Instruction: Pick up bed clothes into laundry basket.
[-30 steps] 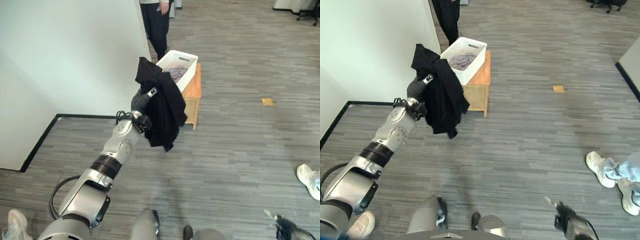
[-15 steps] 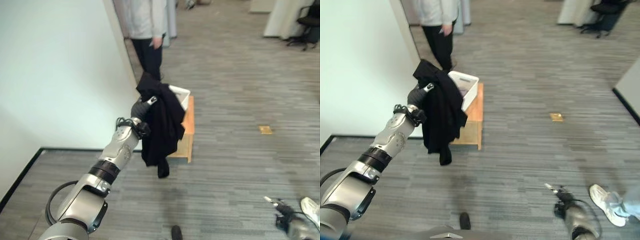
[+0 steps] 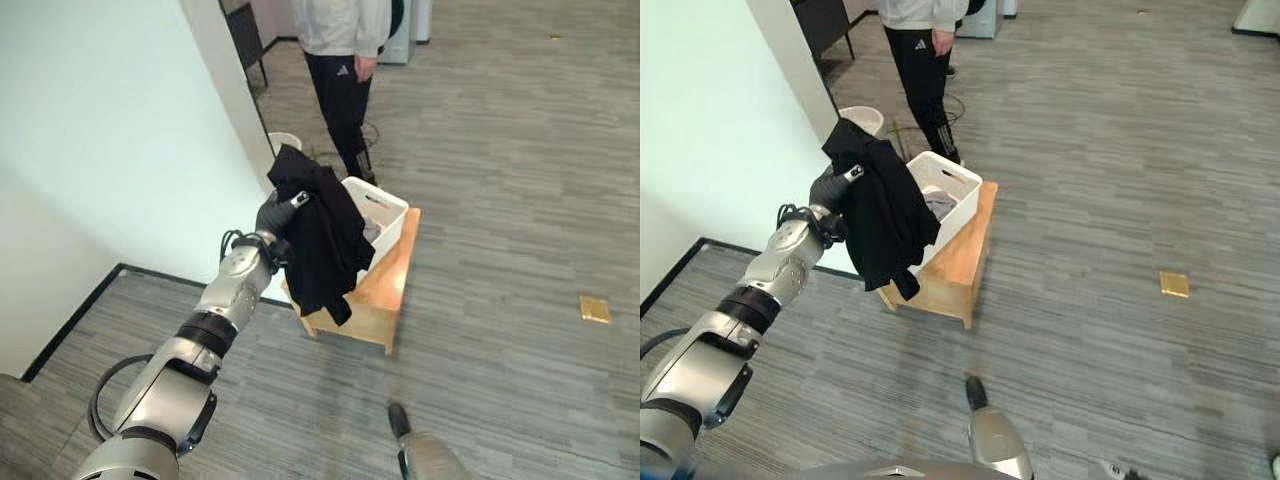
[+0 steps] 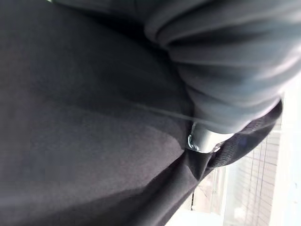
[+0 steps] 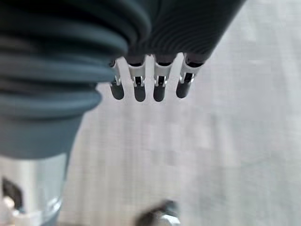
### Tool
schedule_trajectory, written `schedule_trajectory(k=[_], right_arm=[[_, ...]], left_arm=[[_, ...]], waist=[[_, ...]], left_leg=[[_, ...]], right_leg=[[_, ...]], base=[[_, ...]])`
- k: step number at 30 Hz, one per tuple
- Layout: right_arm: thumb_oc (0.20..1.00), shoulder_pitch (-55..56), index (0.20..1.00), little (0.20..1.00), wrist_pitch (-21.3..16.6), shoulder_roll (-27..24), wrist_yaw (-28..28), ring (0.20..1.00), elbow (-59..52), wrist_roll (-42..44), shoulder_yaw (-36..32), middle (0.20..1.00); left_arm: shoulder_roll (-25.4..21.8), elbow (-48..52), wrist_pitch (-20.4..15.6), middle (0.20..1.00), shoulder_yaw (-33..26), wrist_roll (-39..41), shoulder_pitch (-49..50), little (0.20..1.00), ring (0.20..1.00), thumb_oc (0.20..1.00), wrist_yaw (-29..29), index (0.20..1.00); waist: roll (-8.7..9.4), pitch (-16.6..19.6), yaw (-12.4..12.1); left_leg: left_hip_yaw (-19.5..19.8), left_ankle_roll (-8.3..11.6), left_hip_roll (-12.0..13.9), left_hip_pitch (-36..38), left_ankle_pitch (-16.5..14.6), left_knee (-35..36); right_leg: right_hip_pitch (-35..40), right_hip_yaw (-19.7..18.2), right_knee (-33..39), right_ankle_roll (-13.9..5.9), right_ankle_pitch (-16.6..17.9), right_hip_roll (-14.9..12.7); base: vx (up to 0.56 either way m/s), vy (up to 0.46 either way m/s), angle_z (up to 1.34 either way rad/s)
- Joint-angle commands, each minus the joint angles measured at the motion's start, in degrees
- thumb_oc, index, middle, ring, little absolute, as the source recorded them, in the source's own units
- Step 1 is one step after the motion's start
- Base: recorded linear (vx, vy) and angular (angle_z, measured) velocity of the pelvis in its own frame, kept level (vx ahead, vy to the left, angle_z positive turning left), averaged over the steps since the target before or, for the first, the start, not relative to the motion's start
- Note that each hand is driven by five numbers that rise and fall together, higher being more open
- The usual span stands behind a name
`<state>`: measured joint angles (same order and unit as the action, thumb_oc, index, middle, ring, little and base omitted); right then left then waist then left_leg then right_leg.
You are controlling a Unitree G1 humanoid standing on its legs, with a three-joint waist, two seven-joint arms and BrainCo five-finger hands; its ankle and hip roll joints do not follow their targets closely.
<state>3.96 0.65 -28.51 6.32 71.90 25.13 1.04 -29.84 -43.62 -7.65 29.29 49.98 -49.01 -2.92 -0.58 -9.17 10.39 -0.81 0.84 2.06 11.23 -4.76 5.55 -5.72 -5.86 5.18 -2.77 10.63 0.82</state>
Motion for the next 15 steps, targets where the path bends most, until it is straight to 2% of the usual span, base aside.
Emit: schedule_trajectory(k=[1, 2, 3, 4, 9, 15], right_arm=[[1.0, 3.82, 1.0, 1.0, -0.28, -1.07, -0.62, 1.0, 0.54, -0.88, 2.95, 1.0], [1.0, 1.5, 1.0, 1.0, 0.03, -0.98, -0.78, 1.0, 1.43, -1.45, 4.44, 1.0], [1.0, 1.36, 1.0, 1.0, 0.01, -0.94, -0.77, 1.0, 1.5, -1.44, 4.44, 1.0], [1.0, 0.14, 1.0, 1.0, -0.01, -1.07, -1.12, 1.0, 2.44, -2.05, 5.05, 1.0], [1.0, -1.17, 1.0, 1.0, 0.4, -0.86, -1.3, 1.0, 4.39, -3.53, 6.5, 1.0], [1.0, -2.95, 1.0, 1.0, 0.71, -1.24, -2.07, 1.0, 6.83, -4.75, 7.31, 1.0]], left_arm=[[-2.72, -5.82, -2.2, 0.2, -3.64, -2.32, -8.96, 0.2, 0.2, 0.2, 0.03, 0.2], [-2.56, -12.69, -0.88, 0.2, -3.24, -3.18, -12.54, 0.2, 0.2, 0.2, -0.01, 0.2], [-2.58, -12.92, -0.92, 0.2, -3.19, -3.13, -12.78, 0.2, 0.2, 0.2, -0.13, 0.2], [-3.35, -17.82, -0.39, 0.2, -3.53, -3.71, -15.66, 0.2, 0.2, 0.2, -0.11, 0.2], [-3.62, -21.49, 0.15, 0.2, -4.03, -3.9, -19.36, 0.2, 0.2, 0.2, 0.12, 0.2], [-1.85, -22.8, 0.08, 0.2, -2.89, -4.63, -23.42, 0.2, 0.2, 0.2, 1.35, 0.2]], waist=[[-0.8, 3.31, 1.97], [-0.88, 3.5, 2.21], [-0.86, 3.42, 2.2], [-0.83, 3.56, 2.79], [-0.9, 3.91, 3.3], [-0.91, 3.35, 3.51]], left_leg=[[-2.17, 0.68, -2.49, -5.45, 5.51, -0.61], [-2.03, 0.78, -2.27, -5.64, 5.31, -0.55], [-2.02, 0.78, -2.26, -5.66, 5.3, -0.55], [-2.37, 0.96, -1.95, -6.03, 4.9, -0.55], [-3.48, 1.21, -1.56, -7.27, 4.37, -0.55], [-4.08, 1.31, -1.34, -9.06, 4.15, -0.55]], right_leg=[[6.03, -2.51, -0.56, -6.06, -6.98, -4.19], [5.88, -2.51, -0.38, -5.89, -7.07, -3.74], [5.86, -2.5, -0.4, -5.89, -7.08, -3.73], [5.4, -2.88, -0.18, -5.9, -7.09, -3.47], [3.41, -3.63, -0.18, -5.87, -6.9, -2.77], [1.25, -4.17, -0.18, -5.9, -6.67, -2.47]], base=[[0.17, -0.007, -0.09], [0.08, -0.004, -0.13], [0.15, 0.004, -0.08], [0.09, 0.014, -0.11], [0.07, 0.029, -0.28], [0.03, 0.016, -0.14]])
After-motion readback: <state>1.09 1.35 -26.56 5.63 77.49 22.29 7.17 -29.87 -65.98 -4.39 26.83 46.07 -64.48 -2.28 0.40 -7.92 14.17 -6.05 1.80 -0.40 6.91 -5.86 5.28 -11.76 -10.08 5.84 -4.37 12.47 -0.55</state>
